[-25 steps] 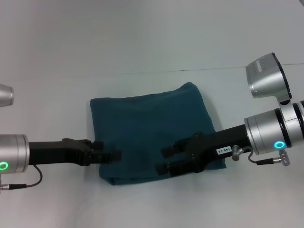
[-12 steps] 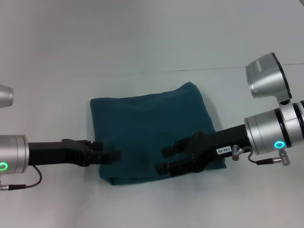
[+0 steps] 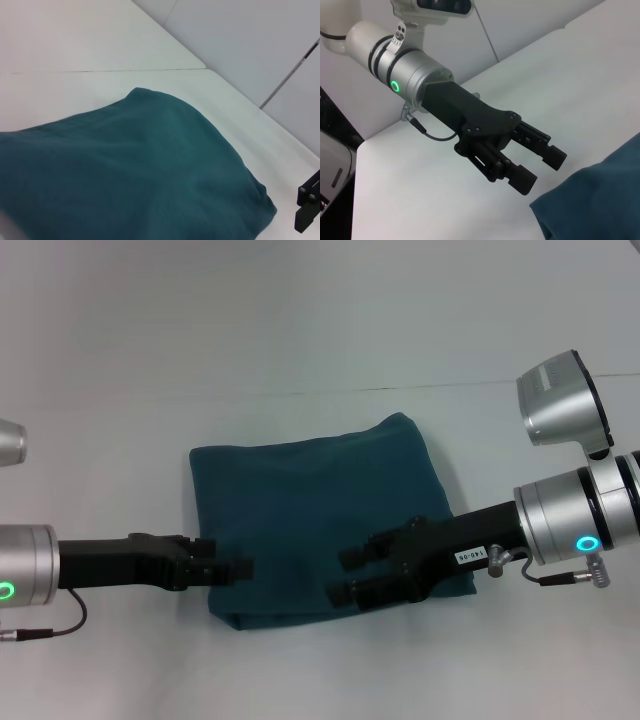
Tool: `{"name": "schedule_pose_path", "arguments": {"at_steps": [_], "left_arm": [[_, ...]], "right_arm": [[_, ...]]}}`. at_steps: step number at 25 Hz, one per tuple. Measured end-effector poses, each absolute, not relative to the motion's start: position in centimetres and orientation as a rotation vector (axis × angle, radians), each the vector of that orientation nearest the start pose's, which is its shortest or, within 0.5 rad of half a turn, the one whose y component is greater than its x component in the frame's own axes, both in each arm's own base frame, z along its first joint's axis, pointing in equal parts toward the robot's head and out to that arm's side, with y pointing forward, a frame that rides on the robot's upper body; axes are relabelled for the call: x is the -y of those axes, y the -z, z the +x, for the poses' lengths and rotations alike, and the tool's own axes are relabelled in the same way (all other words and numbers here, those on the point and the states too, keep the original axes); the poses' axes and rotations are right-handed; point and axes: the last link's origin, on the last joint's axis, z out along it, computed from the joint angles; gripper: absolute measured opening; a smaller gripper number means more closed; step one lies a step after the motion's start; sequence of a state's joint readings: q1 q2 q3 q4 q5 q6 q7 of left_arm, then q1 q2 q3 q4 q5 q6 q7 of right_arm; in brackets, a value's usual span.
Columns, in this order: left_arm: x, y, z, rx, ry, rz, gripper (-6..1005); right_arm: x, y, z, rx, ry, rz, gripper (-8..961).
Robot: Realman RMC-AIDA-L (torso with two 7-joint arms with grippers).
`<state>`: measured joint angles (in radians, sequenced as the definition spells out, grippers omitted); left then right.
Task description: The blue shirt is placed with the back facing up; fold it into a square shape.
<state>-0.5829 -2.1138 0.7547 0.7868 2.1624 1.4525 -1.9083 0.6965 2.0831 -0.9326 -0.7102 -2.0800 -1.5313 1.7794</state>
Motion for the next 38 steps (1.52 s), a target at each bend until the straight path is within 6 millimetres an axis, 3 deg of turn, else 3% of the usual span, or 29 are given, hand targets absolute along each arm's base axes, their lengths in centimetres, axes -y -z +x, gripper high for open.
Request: {"name": "schedule_pose_path", "arguments": {"at_steps": [29, 38], "left_arm": [[-35.0, 0.9, -25.0, 1.161, 0.483, -2.655, 836], [-33.2, 0.5, -25.3, 1.193, 0.483, -2.746, 836]], "right_arm": [[-36.1, 2.5, 20.4, -0.844, -0.46, -2.922, 655], [-35.5, 3.0, 20.2, -0.834, -0.425, -2.984, 655]]}}
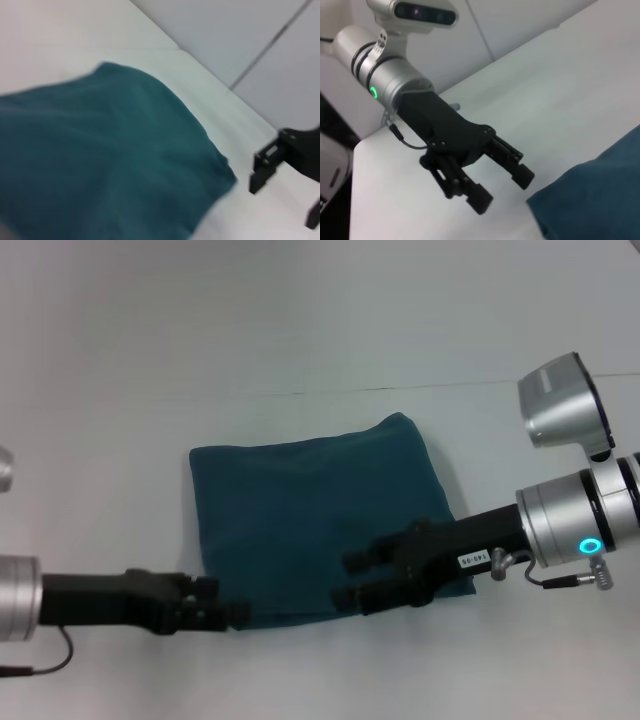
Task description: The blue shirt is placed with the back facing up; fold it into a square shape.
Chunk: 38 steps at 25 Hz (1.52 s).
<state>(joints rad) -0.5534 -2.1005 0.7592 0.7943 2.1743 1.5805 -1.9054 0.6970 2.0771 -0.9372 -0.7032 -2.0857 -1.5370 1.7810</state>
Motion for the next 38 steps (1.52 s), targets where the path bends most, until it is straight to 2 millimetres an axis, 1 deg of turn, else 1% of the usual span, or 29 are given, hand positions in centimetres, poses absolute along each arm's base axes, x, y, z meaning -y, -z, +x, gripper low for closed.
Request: {"name": "schedule_pose_path", "arguments": {"at_steps": [5, 14, 21, 38], "left_arm": [[-31.8, -0.4, -26.0, 1.221, 0.503, -2.766, 836], [-31.1, 0.2, -25.3, 1.208, 0.488, -2.851, 829], [-30.9, 0.2, -25.2, 1.192, 0.483, -2.874, 829], [-30.9, 0.3, -25.2, 1.193, 0.482, -2.88, 829]], "right_arm": [[-35.0, 3.4, 20.1, -0.833, -0.413, -3.022, 655], [-34.0, 4.0, 20.3, -0.872, -0.41, -3.064, 655], [-33.6, 4.0, 20.4, -0.876, -0.412, -3.084, 655], [-33.7, 4.0, 20.5, -0.881, -0.408, -3.077, 655]]}}
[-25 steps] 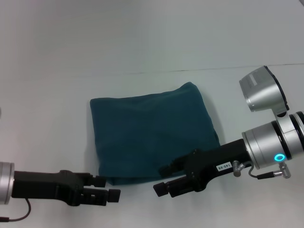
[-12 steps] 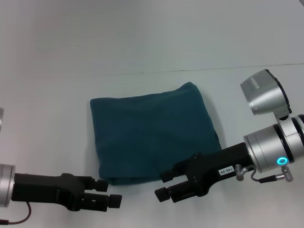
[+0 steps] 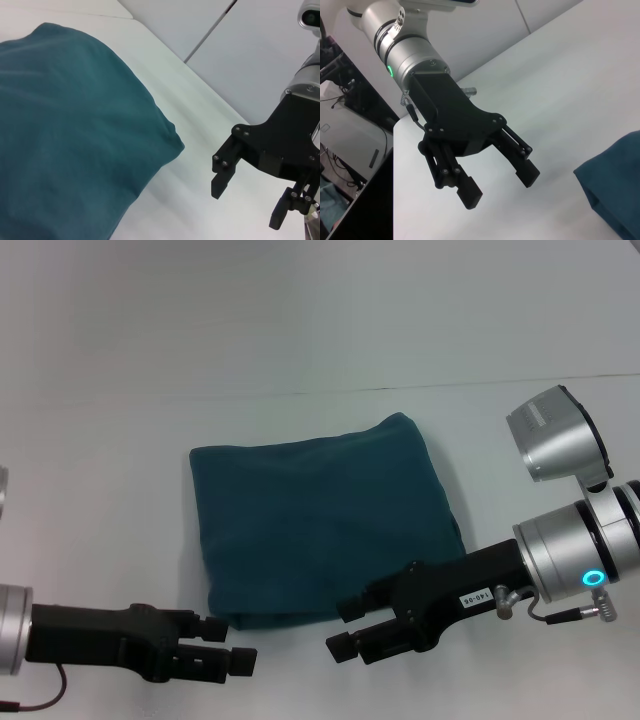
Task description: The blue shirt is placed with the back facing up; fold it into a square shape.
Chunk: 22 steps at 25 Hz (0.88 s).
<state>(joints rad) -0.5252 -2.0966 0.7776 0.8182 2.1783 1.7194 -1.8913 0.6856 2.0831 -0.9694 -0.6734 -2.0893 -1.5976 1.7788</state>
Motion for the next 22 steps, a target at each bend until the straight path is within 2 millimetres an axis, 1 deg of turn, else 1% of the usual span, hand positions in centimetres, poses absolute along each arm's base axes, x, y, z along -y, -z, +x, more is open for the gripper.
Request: {"name": "schedule_pose_path", "arguments": {"at_steps": [22], "left_arm": [[-30.94, 0.23, -25.17, 1.195, 0.488, -2.874, 829]], "right_arm": [[-33.82, 3.98, 20.34, -0.877, -0.415, -3.074, 655]]}}
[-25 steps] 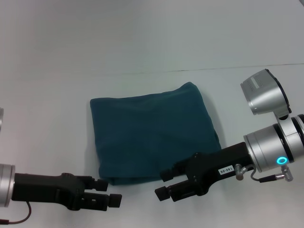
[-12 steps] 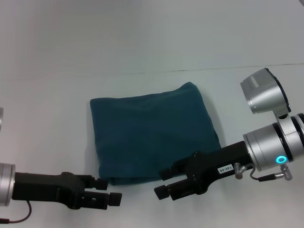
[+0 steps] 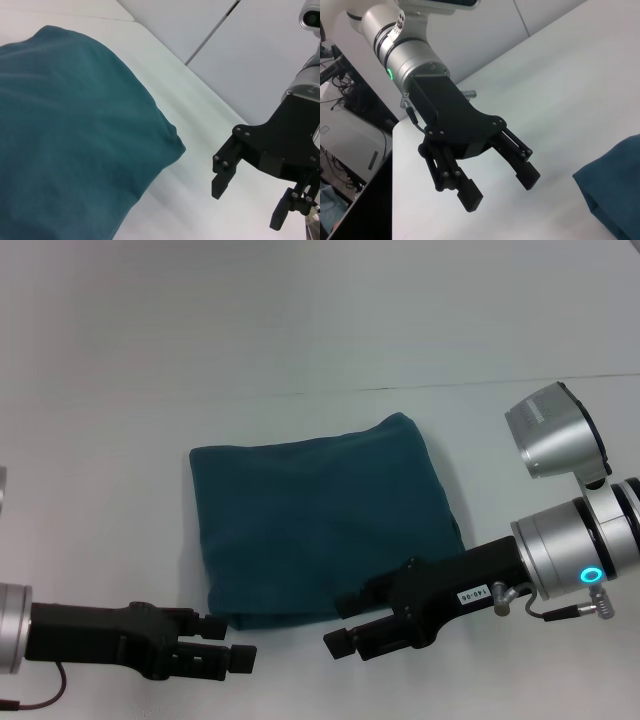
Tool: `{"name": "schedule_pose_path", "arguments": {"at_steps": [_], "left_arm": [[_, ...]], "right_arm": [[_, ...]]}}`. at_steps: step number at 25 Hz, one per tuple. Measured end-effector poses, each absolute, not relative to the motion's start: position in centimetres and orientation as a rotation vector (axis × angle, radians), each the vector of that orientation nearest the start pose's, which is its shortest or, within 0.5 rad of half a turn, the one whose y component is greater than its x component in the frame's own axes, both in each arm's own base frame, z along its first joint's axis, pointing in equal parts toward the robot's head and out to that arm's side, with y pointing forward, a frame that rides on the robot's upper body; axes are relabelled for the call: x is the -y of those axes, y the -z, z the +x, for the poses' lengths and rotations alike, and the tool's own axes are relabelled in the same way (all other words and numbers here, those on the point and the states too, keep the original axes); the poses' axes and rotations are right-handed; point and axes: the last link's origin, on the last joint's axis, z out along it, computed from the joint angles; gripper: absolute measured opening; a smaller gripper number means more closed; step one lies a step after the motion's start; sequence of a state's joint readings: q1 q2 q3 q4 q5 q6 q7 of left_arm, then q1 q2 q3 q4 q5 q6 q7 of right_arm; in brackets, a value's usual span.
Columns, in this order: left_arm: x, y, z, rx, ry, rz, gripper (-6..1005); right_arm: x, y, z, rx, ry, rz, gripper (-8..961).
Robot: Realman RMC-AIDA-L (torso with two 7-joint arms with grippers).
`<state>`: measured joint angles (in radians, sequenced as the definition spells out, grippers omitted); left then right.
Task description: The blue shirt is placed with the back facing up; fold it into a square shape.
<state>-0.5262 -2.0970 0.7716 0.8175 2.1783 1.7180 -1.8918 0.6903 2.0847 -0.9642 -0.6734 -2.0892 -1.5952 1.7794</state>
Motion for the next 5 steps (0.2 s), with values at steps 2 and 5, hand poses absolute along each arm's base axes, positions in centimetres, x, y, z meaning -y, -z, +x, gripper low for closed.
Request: {"name": "schedule_pose_path", "arguments": {"at_steps": [2, 5], "left_arm": [[-30.94, 0.23, -25.17, 1.196, 0.488, -2.874, 829], [-30.94, 0.23, -25.17, 1.196, 0.489, -2.874, 829]], "right_arm": [[-33.83, 3.98, 20.33, -0.876, -0.415, -3.074, 655], [-33.85, 3.97, 20.29, -0.874, -0.414, -3.075, 655]]}}
